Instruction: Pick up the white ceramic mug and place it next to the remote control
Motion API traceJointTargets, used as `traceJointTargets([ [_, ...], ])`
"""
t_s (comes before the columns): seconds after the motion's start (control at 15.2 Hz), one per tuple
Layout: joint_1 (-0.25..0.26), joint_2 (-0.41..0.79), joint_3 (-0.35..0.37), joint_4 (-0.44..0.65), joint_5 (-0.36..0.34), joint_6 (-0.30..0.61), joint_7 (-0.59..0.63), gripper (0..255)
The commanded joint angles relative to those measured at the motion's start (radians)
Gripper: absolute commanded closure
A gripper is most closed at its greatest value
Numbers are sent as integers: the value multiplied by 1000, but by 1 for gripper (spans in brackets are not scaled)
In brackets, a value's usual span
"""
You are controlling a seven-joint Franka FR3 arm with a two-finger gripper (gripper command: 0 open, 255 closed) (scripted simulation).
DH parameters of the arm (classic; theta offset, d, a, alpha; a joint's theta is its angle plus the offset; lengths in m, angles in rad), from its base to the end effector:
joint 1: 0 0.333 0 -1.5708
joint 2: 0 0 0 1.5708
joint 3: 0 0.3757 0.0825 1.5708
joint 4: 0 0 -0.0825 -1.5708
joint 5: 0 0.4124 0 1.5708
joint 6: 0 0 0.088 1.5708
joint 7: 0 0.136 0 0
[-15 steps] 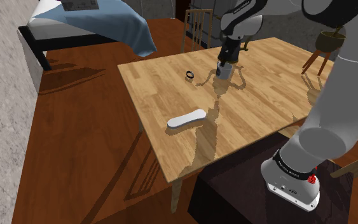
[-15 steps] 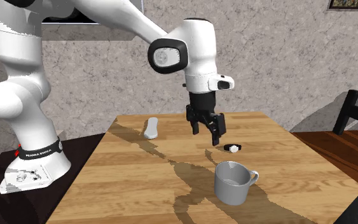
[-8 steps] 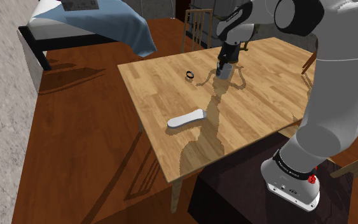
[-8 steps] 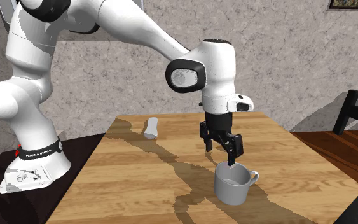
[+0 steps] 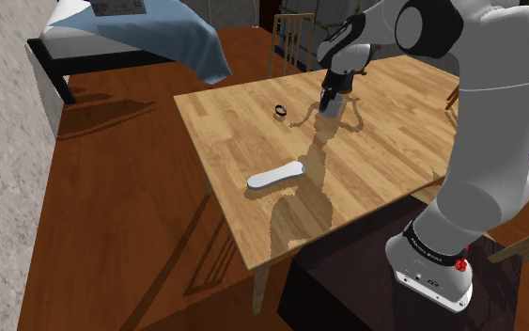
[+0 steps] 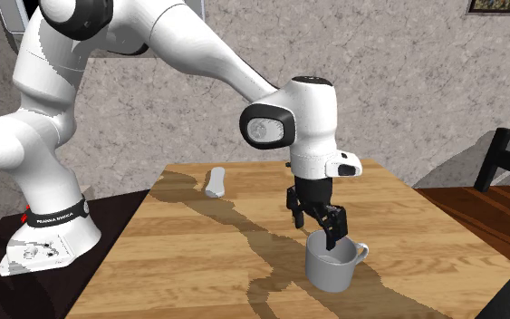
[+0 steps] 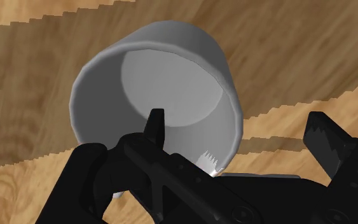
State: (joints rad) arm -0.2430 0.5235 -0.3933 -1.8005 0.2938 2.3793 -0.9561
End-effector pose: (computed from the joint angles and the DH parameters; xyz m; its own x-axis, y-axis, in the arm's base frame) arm 0.5948 -0.3962 0.2884 0.9808 0.1757 0.0851 0.1703 -0.9831 0.0678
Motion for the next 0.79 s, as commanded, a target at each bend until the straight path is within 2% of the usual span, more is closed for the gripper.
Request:
traceJointTargets([
  [0.0,0,1,1,-2,1,3,-1,0],
  [0.26,0,1,0,-2,1,3,-1,0],
  [0.33,0,1,0,-2,1,3,-1,255],
  [0.73,0,1,0,-2,1,3,-1,255],
])
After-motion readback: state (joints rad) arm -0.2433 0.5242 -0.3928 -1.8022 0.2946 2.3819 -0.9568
